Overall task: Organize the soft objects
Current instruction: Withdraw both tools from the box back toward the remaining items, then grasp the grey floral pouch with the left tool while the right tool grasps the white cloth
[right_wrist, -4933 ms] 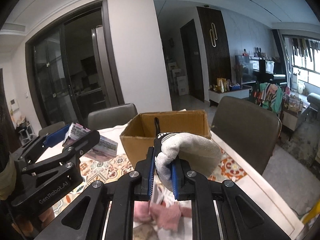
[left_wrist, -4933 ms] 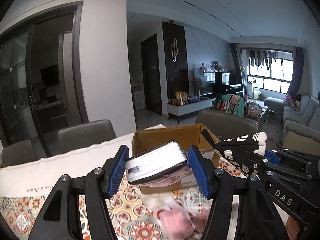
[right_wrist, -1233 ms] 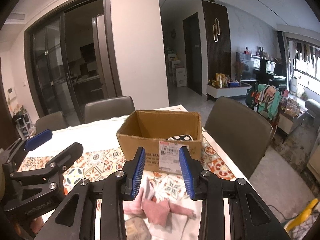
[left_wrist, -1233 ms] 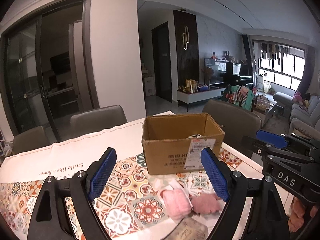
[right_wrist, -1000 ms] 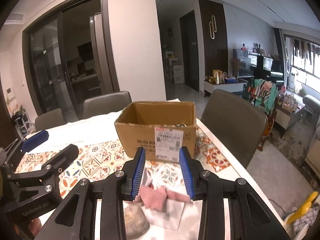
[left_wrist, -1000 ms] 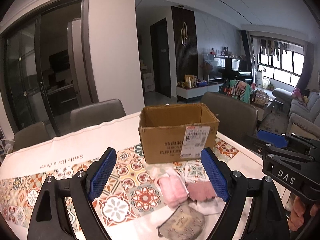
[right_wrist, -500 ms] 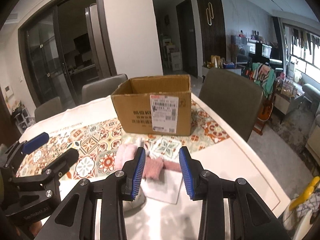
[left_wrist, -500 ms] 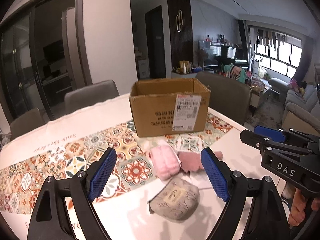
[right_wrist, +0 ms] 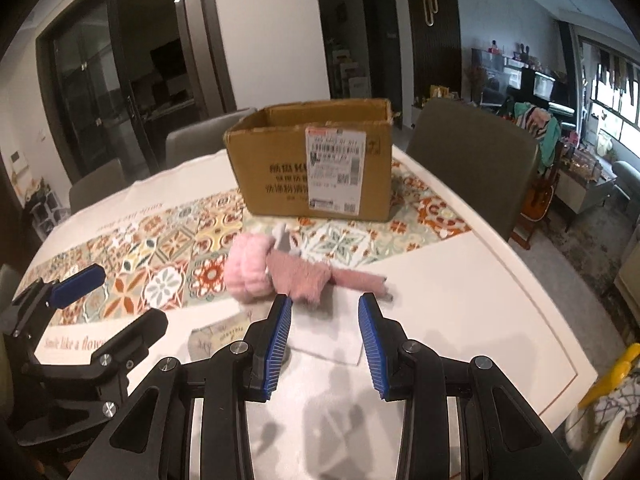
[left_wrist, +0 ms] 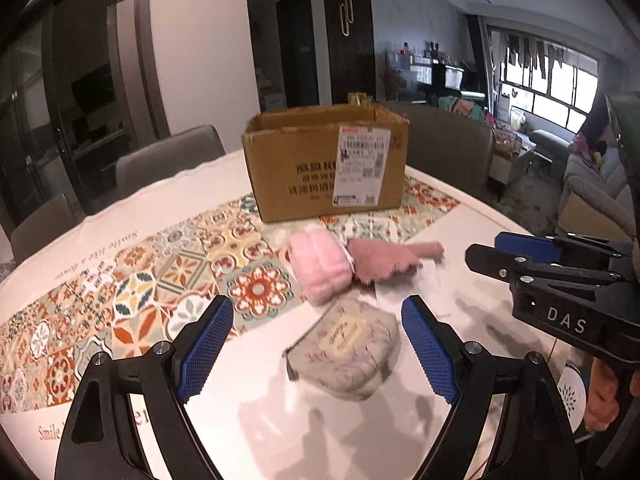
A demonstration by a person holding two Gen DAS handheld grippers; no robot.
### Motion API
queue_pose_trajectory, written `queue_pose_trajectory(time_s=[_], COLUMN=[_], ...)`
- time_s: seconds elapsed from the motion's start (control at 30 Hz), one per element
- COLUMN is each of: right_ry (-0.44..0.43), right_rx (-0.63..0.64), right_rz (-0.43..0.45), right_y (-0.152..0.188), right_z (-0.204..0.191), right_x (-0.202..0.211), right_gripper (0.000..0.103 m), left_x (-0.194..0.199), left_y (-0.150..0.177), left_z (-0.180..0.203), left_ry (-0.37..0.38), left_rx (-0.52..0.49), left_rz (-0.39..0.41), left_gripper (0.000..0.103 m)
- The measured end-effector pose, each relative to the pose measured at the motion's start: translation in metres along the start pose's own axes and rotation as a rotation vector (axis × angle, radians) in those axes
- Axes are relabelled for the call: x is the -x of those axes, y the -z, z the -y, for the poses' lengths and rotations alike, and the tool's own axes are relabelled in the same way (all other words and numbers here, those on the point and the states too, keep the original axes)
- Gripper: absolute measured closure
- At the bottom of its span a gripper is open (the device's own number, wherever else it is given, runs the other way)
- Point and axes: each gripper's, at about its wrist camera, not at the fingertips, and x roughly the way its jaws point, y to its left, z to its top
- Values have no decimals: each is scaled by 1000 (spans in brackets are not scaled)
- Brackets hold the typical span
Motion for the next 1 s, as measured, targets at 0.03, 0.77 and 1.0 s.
queue_pose_trajectory(time_s=[0.03, 0.77, 1.0], right_ry=[-6, -34, -51], right_rx=[1, -12, -11], right_rz=[-7, -154, -191], right_y=[3, 30, 31], right_z=[0, 2, 3], right_x=[-2, -60, -79], right_gripper=[66, 66, 66], left_x=[-1, -47, -60], left_y=[2, 39, 41], left_z=[0, 12, 15], left_ry=[4, 63, 66], left_rx=[0, -57, -73], left_rz=[-8, -128, -135], left_gripper=[16, 17, 17])
